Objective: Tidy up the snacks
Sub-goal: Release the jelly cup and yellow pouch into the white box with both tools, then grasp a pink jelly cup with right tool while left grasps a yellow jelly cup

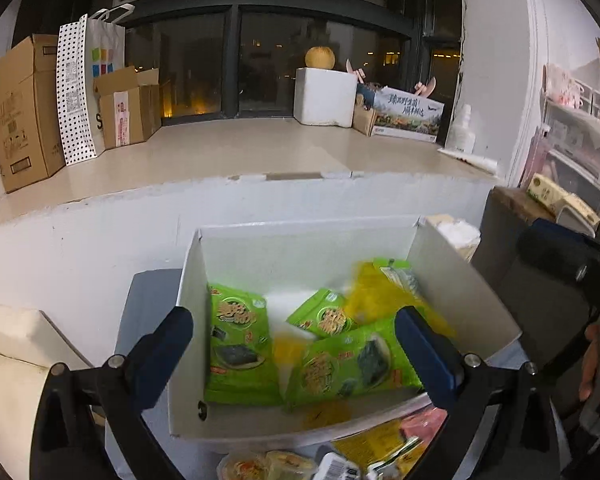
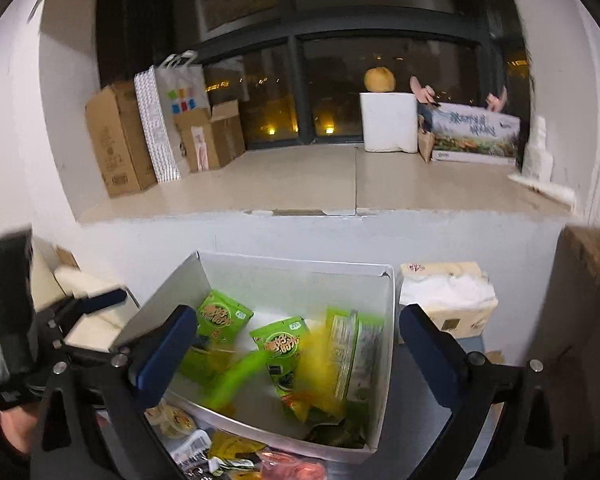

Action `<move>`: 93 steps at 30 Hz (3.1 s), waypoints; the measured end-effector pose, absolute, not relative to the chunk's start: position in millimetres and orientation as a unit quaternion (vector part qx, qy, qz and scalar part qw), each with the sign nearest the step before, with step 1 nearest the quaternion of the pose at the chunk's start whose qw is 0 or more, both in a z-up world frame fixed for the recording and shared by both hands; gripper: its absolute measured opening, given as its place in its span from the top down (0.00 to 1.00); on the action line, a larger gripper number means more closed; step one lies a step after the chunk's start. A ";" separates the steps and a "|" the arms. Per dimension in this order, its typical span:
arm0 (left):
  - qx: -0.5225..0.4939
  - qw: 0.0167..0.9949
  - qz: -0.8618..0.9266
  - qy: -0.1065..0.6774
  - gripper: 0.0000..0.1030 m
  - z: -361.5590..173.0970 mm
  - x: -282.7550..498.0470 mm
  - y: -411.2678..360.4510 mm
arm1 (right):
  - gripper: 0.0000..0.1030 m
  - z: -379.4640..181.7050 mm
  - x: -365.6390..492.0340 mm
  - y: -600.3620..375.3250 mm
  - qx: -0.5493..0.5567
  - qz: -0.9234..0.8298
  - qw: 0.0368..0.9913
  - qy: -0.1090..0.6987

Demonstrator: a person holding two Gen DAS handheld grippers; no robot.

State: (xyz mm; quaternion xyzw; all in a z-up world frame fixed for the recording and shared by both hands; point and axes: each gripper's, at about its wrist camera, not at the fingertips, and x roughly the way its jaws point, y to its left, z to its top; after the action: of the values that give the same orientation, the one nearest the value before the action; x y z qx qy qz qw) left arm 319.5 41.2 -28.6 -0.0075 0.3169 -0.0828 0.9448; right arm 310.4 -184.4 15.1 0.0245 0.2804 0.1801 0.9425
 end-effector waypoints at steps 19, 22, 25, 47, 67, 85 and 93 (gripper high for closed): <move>-0.007 0.954 -0.072 0.291 0.00 10.8 244.9 48.8 | 0.00 15.5 233.9 -187.3 0.014 0.235 0.932 0.275; -0.009 0.957 -0.078 0.280 0.00 14.6 213.2 47.7 | 0.00 6.4 205.0 -192.5 0.008 0.240 0.931 0.274; -0.015 0.957 -0.085 0.277 0.00 8.4 176.2 45.9 | 0.00 -14.6 179.6 -200.5 0.013 0.251 0.921 0.298; -0.075 0.928 -0.068 0.359 0.00 -96.7 34.7 47.8 | 0.00 -138.6 235.9 -217.4 -0.011 0.148 0.898 0.414; -0.085 0.919 -0.057 0.382 0.00 -119.9 49.3 61.0 | 0.60 -151.2 254.8 -179.9 -0.056 0.200 0.882 0.423; -0.039 0.915 0.003 0.402 0.01 -141.8 216.0 76.4 | 0.60 -103.1 150.9 -217.8 0.017 0.246 0.893 0.377; -0.042 0.912 -0.006 0.408 0.03 -149.7 246.3 85.2 | 0.60 -101.5 136.5 -234.1 0.040 0.242 0.893 0.377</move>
State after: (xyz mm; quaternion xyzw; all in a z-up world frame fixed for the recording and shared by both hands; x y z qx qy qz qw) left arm 246.3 85.2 -149.7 -0.0418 0.4077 -0.0063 0.9121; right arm 136.5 -234.1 -101.5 0.0402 0.3771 0.2422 0.8931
